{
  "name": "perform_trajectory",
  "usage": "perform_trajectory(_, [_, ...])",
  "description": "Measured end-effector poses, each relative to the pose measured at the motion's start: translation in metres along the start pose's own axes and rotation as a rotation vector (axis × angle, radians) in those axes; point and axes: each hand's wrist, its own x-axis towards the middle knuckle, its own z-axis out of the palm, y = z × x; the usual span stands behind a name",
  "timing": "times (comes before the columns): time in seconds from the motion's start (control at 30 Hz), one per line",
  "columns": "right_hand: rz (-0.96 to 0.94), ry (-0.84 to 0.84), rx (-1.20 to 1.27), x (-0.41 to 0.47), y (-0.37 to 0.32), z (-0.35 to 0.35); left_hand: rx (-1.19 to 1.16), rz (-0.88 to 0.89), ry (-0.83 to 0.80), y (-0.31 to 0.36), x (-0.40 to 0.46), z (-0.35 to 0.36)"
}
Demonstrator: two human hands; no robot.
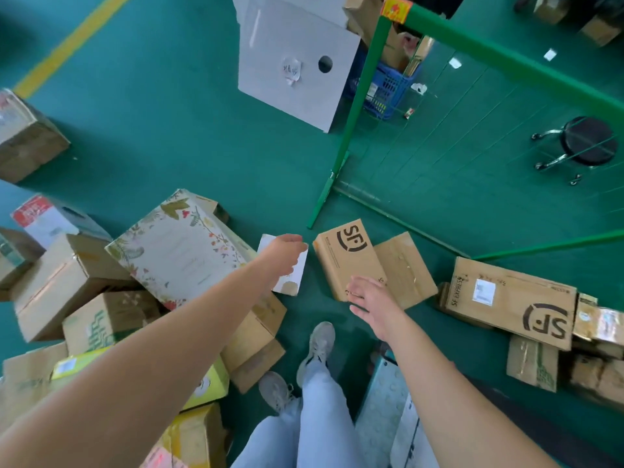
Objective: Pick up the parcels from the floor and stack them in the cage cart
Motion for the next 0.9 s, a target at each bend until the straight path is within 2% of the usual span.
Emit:
perform_trajectory(0.27, [0.137,0.05,0.044,0.147,0.017,-0.044,0.191,-0.019,-0.012,0.002,0.169,0.044])
perform_trajectory(0.5, [0.25,0.114,0.053,0.28,0.051,-0.087,0.37,0.012,-0.05,-0.011,0.314,0.114])
perform_trajectory(0.7, [0.307,0.181,0.069,0.367,0.095,-0.111,0.536,-0.009,-0.076,-0.028,0.407,0.164])
perform_trajectory(0.9, [0.419,0.262,0.201,0.422,0.146,-0.114,0.779,0.031,-0.062,-0.045,0.475,0.186])
